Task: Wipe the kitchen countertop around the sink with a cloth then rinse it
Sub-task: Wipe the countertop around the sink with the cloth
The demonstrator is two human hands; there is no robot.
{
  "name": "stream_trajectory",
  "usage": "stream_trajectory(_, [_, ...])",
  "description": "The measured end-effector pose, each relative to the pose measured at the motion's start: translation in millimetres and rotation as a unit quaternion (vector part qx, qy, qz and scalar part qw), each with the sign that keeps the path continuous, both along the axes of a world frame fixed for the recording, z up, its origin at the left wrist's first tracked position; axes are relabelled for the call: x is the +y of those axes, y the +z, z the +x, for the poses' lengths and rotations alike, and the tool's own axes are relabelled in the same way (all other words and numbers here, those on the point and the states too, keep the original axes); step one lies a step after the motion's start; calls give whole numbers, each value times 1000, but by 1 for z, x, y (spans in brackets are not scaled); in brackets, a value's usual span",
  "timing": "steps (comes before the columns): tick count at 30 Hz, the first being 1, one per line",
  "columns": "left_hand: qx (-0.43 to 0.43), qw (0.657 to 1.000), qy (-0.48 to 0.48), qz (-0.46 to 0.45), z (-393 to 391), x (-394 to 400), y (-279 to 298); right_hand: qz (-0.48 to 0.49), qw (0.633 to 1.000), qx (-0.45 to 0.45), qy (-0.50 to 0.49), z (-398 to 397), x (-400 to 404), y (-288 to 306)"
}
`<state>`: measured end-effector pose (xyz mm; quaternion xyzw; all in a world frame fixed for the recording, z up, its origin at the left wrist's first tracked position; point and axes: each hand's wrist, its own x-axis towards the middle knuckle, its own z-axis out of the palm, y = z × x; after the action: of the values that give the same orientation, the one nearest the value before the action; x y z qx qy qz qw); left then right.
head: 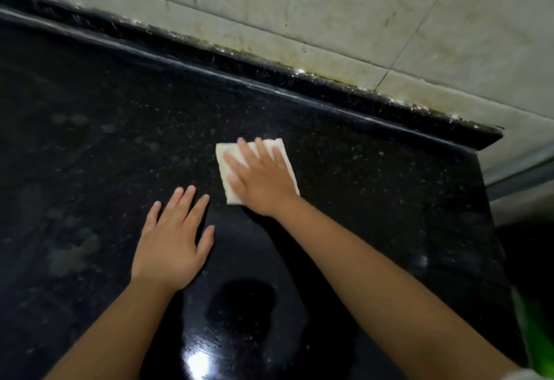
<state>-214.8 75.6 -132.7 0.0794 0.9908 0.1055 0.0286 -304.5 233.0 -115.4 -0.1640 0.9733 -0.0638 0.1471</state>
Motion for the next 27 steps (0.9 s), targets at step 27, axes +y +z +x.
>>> stream_trajectory(27, [32, 999, 2, -14, -2, -1, -6, 5, 999, 24, 40, -54, -23, -2])
